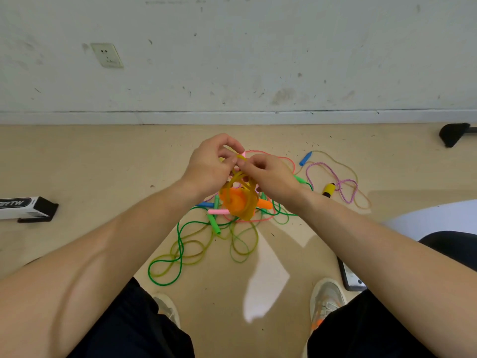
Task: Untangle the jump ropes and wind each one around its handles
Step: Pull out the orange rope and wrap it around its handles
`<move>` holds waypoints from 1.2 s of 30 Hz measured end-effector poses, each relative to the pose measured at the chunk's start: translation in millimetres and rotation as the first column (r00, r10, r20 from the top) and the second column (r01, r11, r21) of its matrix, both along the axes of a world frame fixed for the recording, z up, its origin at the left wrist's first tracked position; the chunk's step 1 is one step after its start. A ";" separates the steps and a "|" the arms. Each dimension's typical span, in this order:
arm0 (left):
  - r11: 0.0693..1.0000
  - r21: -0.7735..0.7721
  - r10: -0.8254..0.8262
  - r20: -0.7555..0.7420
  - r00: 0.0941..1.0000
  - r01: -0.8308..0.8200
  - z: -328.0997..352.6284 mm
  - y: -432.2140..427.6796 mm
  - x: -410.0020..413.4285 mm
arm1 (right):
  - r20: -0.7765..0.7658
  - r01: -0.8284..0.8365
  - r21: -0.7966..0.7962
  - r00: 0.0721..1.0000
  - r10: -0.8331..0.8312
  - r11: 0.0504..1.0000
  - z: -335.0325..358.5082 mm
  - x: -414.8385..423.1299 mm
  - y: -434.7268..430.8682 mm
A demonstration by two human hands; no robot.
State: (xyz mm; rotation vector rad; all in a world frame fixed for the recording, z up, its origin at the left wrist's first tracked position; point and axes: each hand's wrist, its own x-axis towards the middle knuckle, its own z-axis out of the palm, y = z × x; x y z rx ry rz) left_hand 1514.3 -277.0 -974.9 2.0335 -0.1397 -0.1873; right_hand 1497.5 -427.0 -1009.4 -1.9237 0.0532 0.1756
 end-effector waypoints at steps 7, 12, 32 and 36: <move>0.997 -0.012 0.070 -0.052 0.996 -0.071 -0.1 -5.2 -3.6 | 0.041 -0.075 -0.258 0.995 0.088 0.963 -4.4 -4.3 0.1; 0.999 -0.020 0.047 -0.036 0.998 -0.047 5.3 -4.8 -2.1 | -0.035 -0.127 -0.599 0.990 0.133 0.790 -20.4 -8.6 1.0; 0.925 -0.354 0.107 -0.110 0.988 -0.139 12.3 3.5 12.2 | 0.007 -0.115 0.092 0.993 0.115 0.989 -5.4 -0.5 -1.0; 0.928 -0.363 0.053 -0.103 0.993 -0.087 12.5 5.7 18.1 | 0.015 -0.044 0.184 0.999 0.042 0.982 0.0 1.1 -4.6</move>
